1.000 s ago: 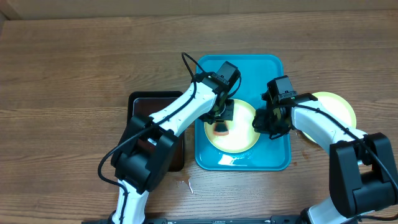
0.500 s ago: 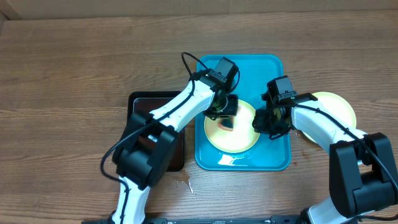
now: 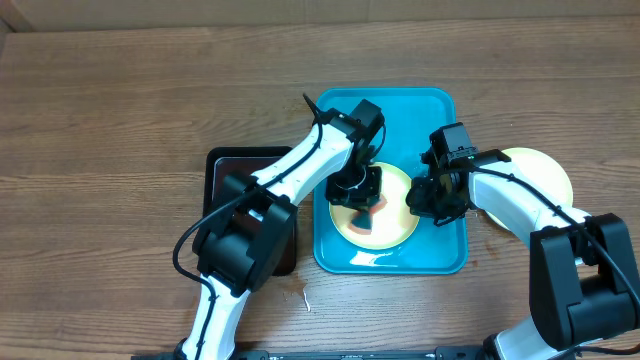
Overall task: Clean dirty plates on tray and stack at the side
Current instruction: 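Scrub the yellow plate with the sponge while right gripper holds it, then return the sponge to the basin with the left gripper, then lift the yellow plate with the right gripper and tilt it over the basin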
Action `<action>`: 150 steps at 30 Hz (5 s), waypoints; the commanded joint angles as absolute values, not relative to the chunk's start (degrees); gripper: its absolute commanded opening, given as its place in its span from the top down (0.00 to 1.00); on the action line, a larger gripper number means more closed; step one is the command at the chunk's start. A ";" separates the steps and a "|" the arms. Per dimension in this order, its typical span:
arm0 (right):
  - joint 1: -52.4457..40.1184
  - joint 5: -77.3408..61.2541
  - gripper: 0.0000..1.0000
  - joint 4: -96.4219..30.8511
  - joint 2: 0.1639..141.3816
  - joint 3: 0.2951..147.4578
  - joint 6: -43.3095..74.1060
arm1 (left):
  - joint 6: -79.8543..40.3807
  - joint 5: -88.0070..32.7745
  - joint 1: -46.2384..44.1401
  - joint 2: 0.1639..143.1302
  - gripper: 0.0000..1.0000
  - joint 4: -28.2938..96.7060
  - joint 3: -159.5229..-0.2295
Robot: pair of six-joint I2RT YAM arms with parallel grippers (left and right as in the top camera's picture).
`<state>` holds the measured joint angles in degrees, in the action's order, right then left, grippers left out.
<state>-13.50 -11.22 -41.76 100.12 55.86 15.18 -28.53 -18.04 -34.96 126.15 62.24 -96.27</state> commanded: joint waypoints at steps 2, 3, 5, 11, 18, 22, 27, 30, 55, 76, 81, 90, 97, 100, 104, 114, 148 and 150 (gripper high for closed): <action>-13.76 -9.96 0.96 -41.47 100.44 55.48 15.16 | -29.17 5.76 -34.09 127.59 0.96 65.54 -99.44; -13.76 -9.96 0.96 -41.43 100.44 55.48 15.16 | -29.19 8.14 -34.15 127.59 0.96 65.56 -99.42; -13.76 -9.96 0.96 -41.41 100.44 55.48 15.16 | -29.26 11.25 -34.15 127.61 0.96 65.34 -99.42; -13.76 -9.96 0.96 -41.41 100.44 55.48 15.16 | -29.23 4.23 -34.15 127.61 0.96 60.07 -99.42; -13.76 -9.96 0.96 -41.45 100.44 55.48 15.16 | -29.23 -25.87 -35.73 129.25 0.96 50.35 -99.37; -13.76 -9.96 0.96 -41.47 100.44 55.48 15.16 | -30.92 -30.20 -38.02 131.55 0.96 49.84 -99.37; -13.76 -9.96 0.96 -41.47 100.44 55.48 15.16 | -31.14 -35.40 -39.99 133.01 0.96 50.13 -99.37; -13.76 -9.96 0.96 -41.47 100.44 55.48 15.16 | -31.16 -35.64 -40.14 132.94 0.96 51.83 -99.39; -13.76 -9.96 0.96 -41.63 100.44 55.48 15.16 | -35.94 1.26 -33.89 117.56 0.96 67.00 -99.44; -13.76 -10.20 0.96 -42.72 100.44 55.48 15.16 | -32.16 7.31 -15.38 105.62 0.96 62.02 -72.42; -13.76 -10.20 0.96 -42.74 100.42 55.51 15.16 | -29.69 2.79 -13.08 105.47 0.78 59.77 -70.48; -14.92 -4.40 0.96 -55.94 96.20 66.50 14.92 | -26.74 0.12 -9.47 99.07 0.37 64.34 -75.85; -23.31 1.19 0.96 -64.62 93.51 80.27 11.20 | -27.24 -5.15 -1.54 89.56 0.00 67.18 -82.98; -28.64 3.64 0.96 -63.18 93.54 83.53 10.37 | -27.22 -8.54 3.44 85.86 0.00 67.35 -85.84; -35.88 4.71 0.96 -54.54 93.76 83.64 10.41 | -27.22 -8.47 8.12 82.63 0.00 67.26 -87.68; -52.73 34.02 0.96 -41.54 99.00 83.64 12.19 | -26.09 -8.36 11.33 81.54 0.00 68.88 -87.81; -72.90 77.34 0.96 -40.51 99.02 83.66 12.14 | -26.11 -8.40 11.33 82.11 0.00 69.78 -87.81; -72.90 77.34 0.96 -40.51 99.02 83.66 12.14 | -26.11 -8.40 11.33 82.11 0.00 69.78 -87.81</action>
<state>-72.53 75.22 -41.08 99.59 82.39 11.35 -26.96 -7.57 11.03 81.76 69.69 -86.74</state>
